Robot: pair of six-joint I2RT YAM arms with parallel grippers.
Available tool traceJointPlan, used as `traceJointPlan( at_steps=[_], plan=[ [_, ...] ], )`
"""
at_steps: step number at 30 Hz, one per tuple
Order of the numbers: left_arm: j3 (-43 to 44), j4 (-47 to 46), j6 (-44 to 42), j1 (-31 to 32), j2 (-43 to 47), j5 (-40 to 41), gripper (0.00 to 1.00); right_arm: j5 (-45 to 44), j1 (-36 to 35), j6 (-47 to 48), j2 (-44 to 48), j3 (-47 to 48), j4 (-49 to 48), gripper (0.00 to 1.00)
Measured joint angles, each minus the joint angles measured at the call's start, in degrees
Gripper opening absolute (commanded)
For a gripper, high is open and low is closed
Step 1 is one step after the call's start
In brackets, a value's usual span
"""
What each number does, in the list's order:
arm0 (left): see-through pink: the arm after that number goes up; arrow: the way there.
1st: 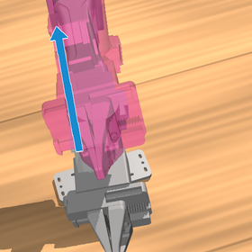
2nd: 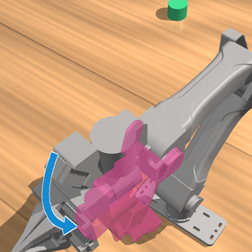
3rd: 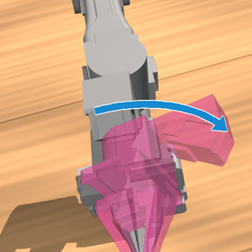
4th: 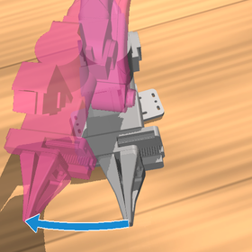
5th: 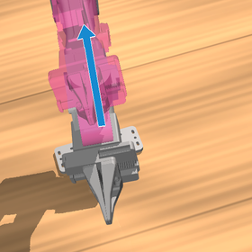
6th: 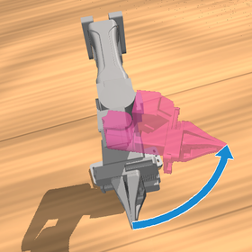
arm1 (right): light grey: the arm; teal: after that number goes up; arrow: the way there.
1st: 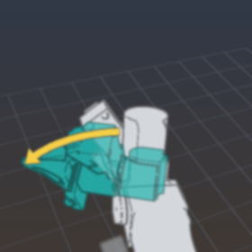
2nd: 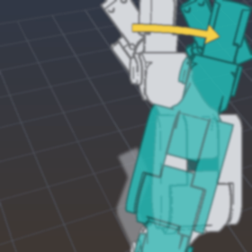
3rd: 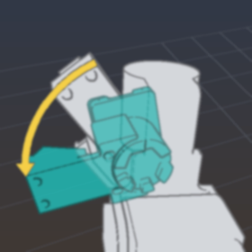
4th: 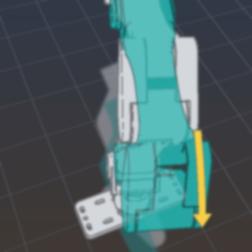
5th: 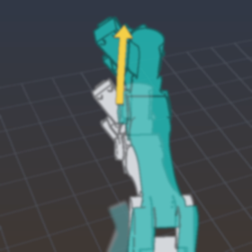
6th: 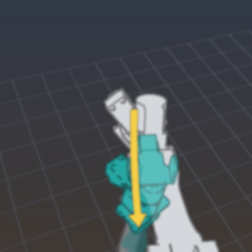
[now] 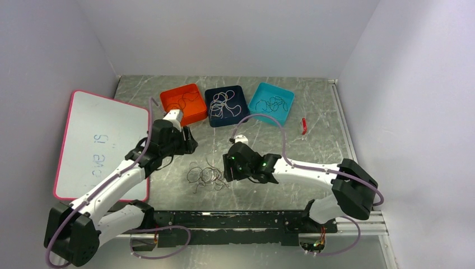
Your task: Untangle the cables
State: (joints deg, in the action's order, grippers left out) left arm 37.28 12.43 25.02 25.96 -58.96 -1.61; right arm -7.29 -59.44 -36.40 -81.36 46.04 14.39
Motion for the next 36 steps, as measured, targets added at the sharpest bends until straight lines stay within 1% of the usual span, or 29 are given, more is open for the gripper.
traceJointPlan(
  at_steps=[3,6,9,13,21,24,28,30,34,36],
  plan=[
    [-0.96,0.35,0.42,0.04,1.38,1.01,0.60,-1.86,0.00,-2.58,-0.15,-0.96,-1.09,0.53],
    [-1.03,0.37,0.44,0.07,1.64,1.77,0.60,-2.56,-0.02,-4.02,-0.42,-1.53,-2.64,0.52],
    [-1.11,0.35,0.39,0.09,1.62,2.01,0.60,-1.53,-0.04,-4.61,-1.99,-1.40,-5.38,0.51],
    [-1.14,0.35,0.24,0.09,1.60,2.08,0.60,0.46,-0.37,-5.03,-4.76,-0.68,-7.67,0.48],
    [-1.14,0.35,-0.76,0.09,1.57,2.89,0.60,1.51,-0.68,-6.51,-7.61,0.42,-8.52,0.38],
    [-1.14,0.35,-1.03,0.09,1.57,3.06,0.59,1.18,-0.68,-6.69,-8.70,1.60,-8.35,0.39],
    [-1.14,0.35,-1.05,0.09,1.60,3.10,0.59,-0.02,-0.68,-6.71,-9.38,2.99,-7.08,0.50],
    [-1.14,0.35,-1.05,0.09,1.60,3.13,0.59,-0.66,-0.70,-6.67,-9.20,3.52,-6.23,0.53],
    [-1.14,0.35,-1.05,0.09,1.60,3.41,0.59,-1.18,-0.87,-6.67,-6.84,3.58,-4.48,0.54],
    [-1.14,0.35,-1.05,0.09,1.60,3.61,0.59,-1.05,-1.07,-6.69,-4.72,3.58,-3.89,0.52]
  ],
)
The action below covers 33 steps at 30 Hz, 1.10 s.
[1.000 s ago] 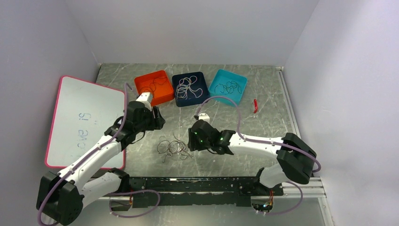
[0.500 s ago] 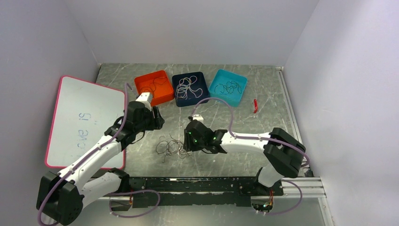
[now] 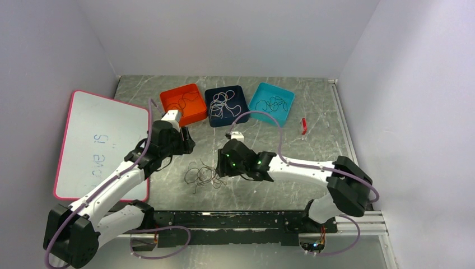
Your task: Untangle the cables
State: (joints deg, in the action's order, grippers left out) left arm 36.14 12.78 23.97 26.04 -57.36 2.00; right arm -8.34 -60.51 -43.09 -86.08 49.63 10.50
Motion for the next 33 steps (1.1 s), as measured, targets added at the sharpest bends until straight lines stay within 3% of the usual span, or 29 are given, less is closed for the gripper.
traceJointPlan(
  at_steps=[6,25,33],
  plan=[
    [0.00,0.00,0.02,0.00,-0.02,0.28,0.58,1.95,-0.72,-0.48,3.34,0.00,-0.15,0.46],
    [0.00,0.44,0.04,0.00,-0.07,2.08,0.59,3.17,0.20,-1.79,-5.60,0.31,-1.27,0.38],
    [0.00,1.01,0.07,0.00,0.15,2.54,0.59,2.45,2.47,-1.57,-6.86,2.01,-3.39,0.28]
  ],
)
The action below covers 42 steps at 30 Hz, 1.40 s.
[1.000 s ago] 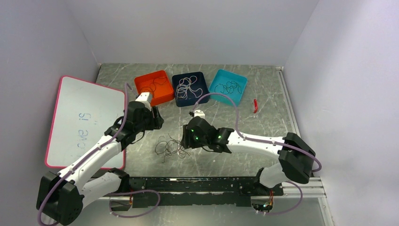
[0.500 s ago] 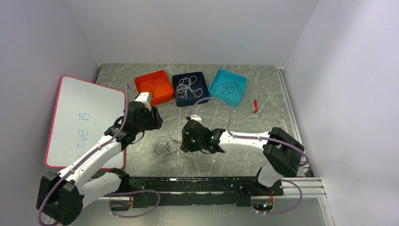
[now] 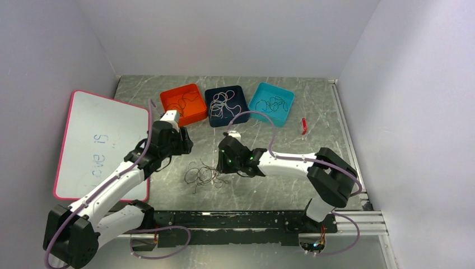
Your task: Untangle the cables
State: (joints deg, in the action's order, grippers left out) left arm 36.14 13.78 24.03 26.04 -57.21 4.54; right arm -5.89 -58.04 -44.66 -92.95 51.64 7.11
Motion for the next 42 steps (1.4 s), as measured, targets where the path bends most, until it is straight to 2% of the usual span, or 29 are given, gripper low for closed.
traceJointPlan(
  at_steps=[7,12,17,18,21,28,32,42],
  plan=[
    [0.02,1.16,0.00,0.00,0.76,0.48,0.59,0.92,1.03,0.66,-1.73,0.68,-1.46,0.25],
    [0.02,1.55,0.00,0.00,0.81,0.63,0.60,1.68,1.01,1.25,-1.97,0.76,-2.21,0.15],
    [0.02,1.29,-0.02,0.00,1.36,0.13,0.68,0.90,0.98,2.69,-0.55,0.74,-2.47,0.00],
    [0.02,1.03,-0.09,0.00,1.90,-0.39,0.70,0.26,0.98,3.21,0.44,0.74,-2.36,0.00],
    [-0.02,-1.20,-0.55,0.00,5.22,-3.15,0.77,-1.81,1.22,4.92,5.42,0.79,-1.64,0.00],
    [0.04,-10.54,-3.76,0.00,8.46,-16.09,0.79,1.44,7.58,7.69,15.74,5.27,1.14,0.00],
    [0.07,-14.91,-5.73,0.00,7.87,-22.71,0.80,4.96,11.08,11.43,16.63,12.87,5.03,0.00],
    [3.43,-26.56,-10.03,0.00,3.43,-33.20,0.82,10.49,11.45,17.92,17.33,24.81,15.19,0.00]
  ],
)
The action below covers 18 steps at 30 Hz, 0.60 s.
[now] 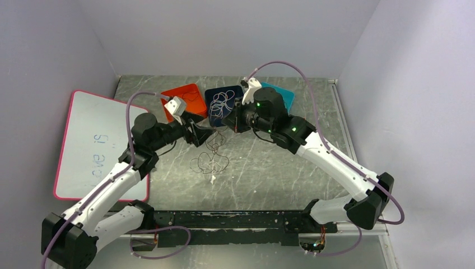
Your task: Untangle the cables
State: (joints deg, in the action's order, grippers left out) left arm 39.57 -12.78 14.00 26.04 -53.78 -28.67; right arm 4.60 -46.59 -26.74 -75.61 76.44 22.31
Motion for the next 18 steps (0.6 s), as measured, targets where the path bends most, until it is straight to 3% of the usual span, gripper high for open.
traceJointPlan(
  at_steps=[15,18],
  plan=[
    [3.23,-10.47,0.24,0.46,-10.32,-11.69,0.76,3.39,0.02,1.62,-0.07,4.44,5.90,0.00],
    [3.17,-11.89,0.92,1.46,-10.84,-13.11,0.70,3.34,0.02,1.73,-0.07,4.52,5.90,0.00]
  ],
)
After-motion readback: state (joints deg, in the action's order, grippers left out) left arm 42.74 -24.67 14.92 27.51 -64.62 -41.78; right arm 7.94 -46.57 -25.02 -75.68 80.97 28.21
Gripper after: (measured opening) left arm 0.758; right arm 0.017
